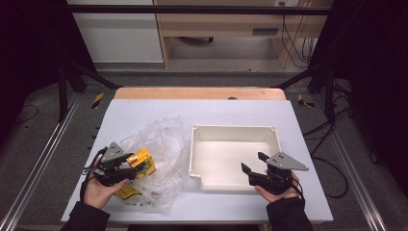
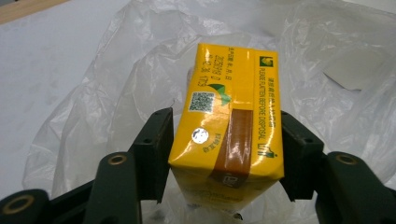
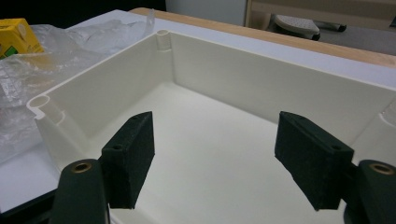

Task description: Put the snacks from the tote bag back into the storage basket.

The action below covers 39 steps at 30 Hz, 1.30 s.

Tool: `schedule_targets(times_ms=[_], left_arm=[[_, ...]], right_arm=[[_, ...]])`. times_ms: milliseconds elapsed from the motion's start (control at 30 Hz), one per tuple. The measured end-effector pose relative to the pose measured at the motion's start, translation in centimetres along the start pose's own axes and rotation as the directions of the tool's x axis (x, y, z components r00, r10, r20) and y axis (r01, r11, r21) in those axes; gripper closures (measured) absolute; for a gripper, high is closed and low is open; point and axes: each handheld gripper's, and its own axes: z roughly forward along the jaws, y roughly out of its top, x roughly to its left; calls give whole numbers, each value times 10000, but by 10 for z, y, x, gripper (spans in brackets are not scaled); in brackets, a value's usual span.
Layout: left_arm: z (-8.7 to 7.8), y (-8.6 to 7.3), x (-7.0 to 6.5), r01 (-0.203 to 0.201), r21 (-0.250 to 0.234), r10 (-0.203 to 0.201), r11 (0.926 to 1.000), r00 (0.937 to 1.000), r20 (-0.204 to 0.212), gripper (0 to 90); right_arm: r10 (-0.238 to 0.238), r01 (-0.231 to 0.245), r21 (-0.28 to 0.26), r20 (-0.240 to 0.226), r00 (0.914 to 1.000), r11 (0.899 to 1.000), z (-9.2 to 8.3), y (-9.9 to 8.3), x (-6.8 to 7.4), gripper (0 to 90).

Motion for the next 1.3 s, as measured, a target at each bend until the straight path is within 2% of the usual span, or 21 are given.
schedule_targets(times_ms=[333,533,600,800,1167,1300], left_arm=[[-1,-2,-3,137,-92,-138,9999,9998,-132,486],[1,-1,-4,109,-235,-113,9997,9998,-167,474],[4,0,-4,61,-212,-66,9998,9997,-228,430],[11,0,-4,30,-84,-33,10000,9995,-326,439],[15,-5,-5,81,-168,-85,9998,9996,-255,468],[17,-6,-5,62,-60,-63,10000,9997,-221,475]], right_arm=[[-38,37,129,65,10000,9999,2,-2,-1,287],[-16,14,213,90,10000,9998,3,-3,-2,287],[-36,34,222,90,10000,9997,4,-3,-1,287],[-53,51,253,67,10000,9997,5,-3,-1,287],[-73,72,344,23,10000,9994,6,-5,-1,287],[-22,21,372,50,10000,9993,6,-5,-2,287]])
